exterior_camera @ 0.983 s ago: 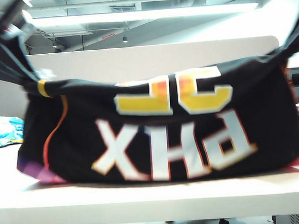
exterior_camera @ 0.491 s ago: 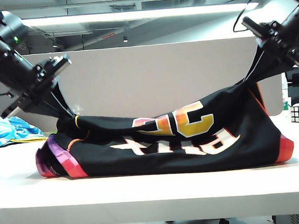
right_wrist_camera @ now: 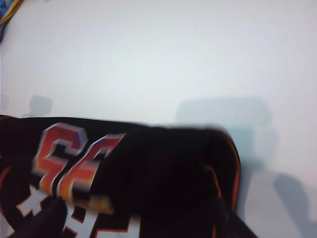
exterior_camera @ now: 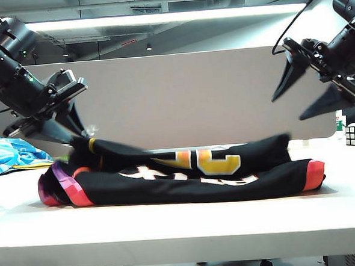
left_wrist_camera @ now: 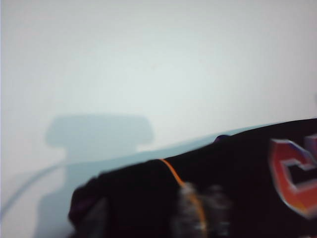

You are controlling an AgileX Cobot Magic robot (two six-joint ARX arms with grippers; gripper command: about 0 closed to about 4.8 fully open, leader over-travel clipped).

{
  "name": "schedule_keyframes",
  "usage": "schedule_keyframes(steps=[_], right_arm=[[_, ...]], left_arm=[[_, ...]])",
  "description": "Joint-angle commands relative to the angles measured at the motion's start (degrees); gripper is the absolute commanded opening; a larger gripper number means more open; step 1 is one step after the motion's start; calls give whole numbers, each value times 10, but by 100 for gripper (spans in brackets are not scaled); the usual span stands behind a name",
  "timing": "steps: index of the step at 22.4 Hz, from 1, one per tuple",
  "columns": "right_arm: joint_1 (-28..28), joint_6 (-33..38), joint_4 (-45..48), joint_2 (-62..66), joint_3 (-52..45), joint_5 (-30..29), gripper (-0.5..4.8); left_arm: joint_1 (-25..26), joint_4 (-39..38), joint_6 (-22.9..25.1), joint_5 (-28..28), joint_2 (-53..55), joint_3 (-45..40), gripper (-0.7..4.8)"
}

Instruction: Fold the bottom side of the basketball jersey horizontally towards the center, about one-third of the way, and then fold the bottom of the basketball jersey up towards the top, creating a neat rectangle.

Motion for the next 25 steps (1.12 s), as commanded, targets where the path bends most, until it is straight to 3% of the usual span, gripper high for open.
schedule_keyframes(steps=[1, 5, 7, 8, 9, 11, 15, 19, 25], right_arm=[[-18, -3, -14, -5, 19, -2, 355], [-43, -17, -60, -14, 35, -20, 348], [-54, -30, -78, -26, 35, -29, 291], [-58, -53, -101, -42, 35, -29, 236], [-58, -94, -134, -67, 34, -25, 145], [-58, -123, -161, -98, 26, -24, 0], [-58, -122, -152, -245, -66, -2, -5], [-58, -115, -150, -388, -153, 20, -5], [-56, -98, -134, -554, -254, 62, -5]], left_arm=[[15, 10, 11, 3, -4, 3, 192], [37, -16, 11, 34, -18, 3, 197], [45, -35, 16, 37, -33, 3, 169], [50, -48, 40, 37, -55, 1, 100], [54, -58, 54, 39, -79, 1, 12], [54, -81, 67, 43, -112, 0, -6], [54, -105, 80, 39, -243, -63, -6], [51, -103, 62, 11, -370, -157, -6], [37, -48, 23, 12, -498, -283, -6]])
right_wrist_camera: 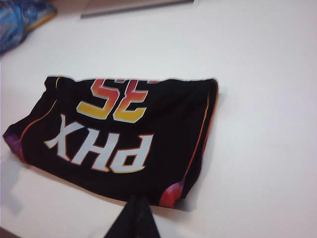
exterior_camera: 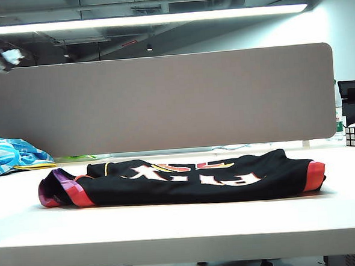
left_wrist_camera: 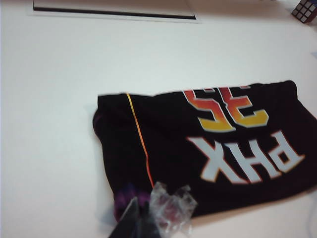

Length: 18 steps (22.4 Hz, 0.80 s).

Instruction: Fold the bottom side of the basketball jersey horizontally towards the center, about one-third of the way, and then fold the bottom of the basketball jersey up towards the top, creating a neat rectangle.

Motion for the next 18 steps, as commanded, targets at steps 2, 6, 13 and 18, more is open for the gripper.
schedule_keyframes(steps=[2, 6, 13, 18], right_arm=[[0, 20, 17, -107, -67, 45, -5], [0, 36, 35, -237, -147, 55, -5], [0, 103, 66, -432, -249, 116, -5], [1, 182, 91, -463, -295, 139, -5]], left_arm=[[-21, 43, -38, -6, -64, -71, -6], [-52, 68, -59, -27, -128, -154, -6], [-54, 123, -80, -27, -241, -257, -6], [-53, 122, -97, -50, -368, -309, -6]])
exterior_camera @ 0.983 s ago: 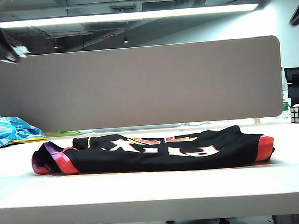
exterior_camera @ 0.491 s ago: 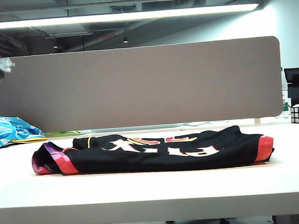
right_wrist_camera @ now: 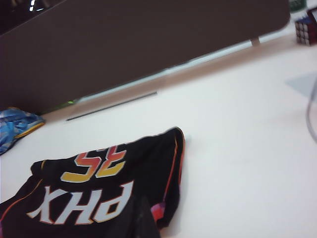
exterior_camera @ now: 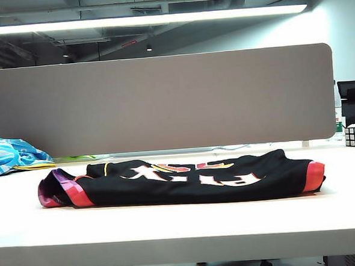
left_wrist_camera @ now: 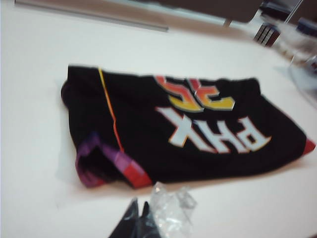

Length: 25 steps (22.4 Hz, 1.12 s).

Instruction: Fold the bottom side of the basketball jersey horizontally towards the center, about one-third of the way, and then fold the bottom of the basketball jersey up towards the top, creating a neat rectangle.

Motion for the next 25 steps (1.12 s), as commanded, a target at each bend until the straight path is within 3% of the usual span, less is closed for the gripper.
schedule_keyframes(steps=[1, 8, 15, 18, 23, 25], right_arm=[[1, 13, 7, 4, -19, 5, -5], [1, -9, 73, -2, -104, 13, -5], [1, -143, 88, -2, -155, 81, -5], [1, -160, 94, -2, -167, 101, -5], [2, -205, 148, -2, -185, 147, -5], [8, -210, 165, -2, -185, 148, -5]], left_arm=[[0, 5, -7, -24, -52, -16, -6], [1, 3, -18, -77, -141, -50, -6], [1, 27, -13, -117, -195, -92, -6], [1, 43, -9, -136, -195, -108, -6], [1, 71, 65, -181, -195, -108, -6], [1, 85, 69, -186, -195, -108, -6]])
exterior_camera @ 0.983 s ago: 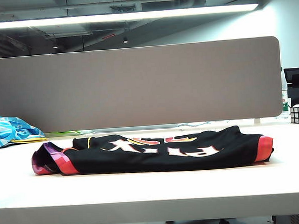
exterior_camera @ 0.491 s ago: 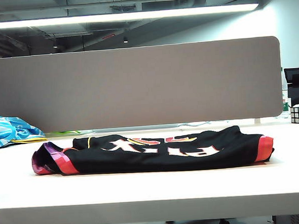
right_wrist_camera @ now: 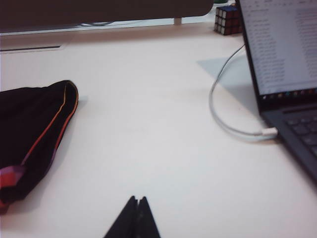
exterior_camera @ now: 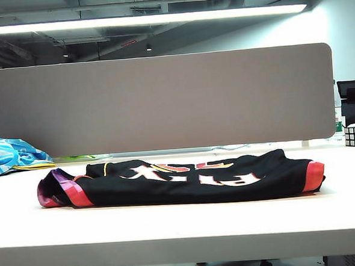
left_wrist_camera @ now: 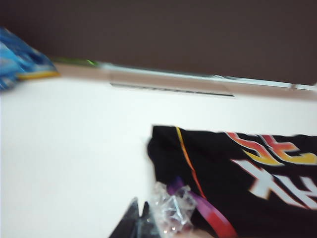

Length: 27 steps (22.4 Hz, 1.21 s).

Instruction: Fold the bottom side of the basketball jersey horizontally towards the center, about one-third of the way, and then fold the bottom of the basketball jersey up towards the top, creating a neat rectangle.

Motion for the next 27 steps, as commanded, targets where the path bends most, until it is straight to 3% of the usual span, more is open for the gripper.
schedule_keyframes(steps=[1, 6, 10, 27], right_arm=[[11, -17, 46, -1, -4, 0, -5], [55, -33, 65, -1, -4, -5, -5], [83, -38, 68, -1, -3, 33, -5], [83, -38, 71, -1, -3, 45, -5]], left_arm=[[0, 37, 24, -13, 0, 3, -6], [0, 52, 42, 2, 0, 3, -6], [1, 56, 62, 16, 0, 3, -6], [2, 45, 75, 12, 0, 3, -6]])
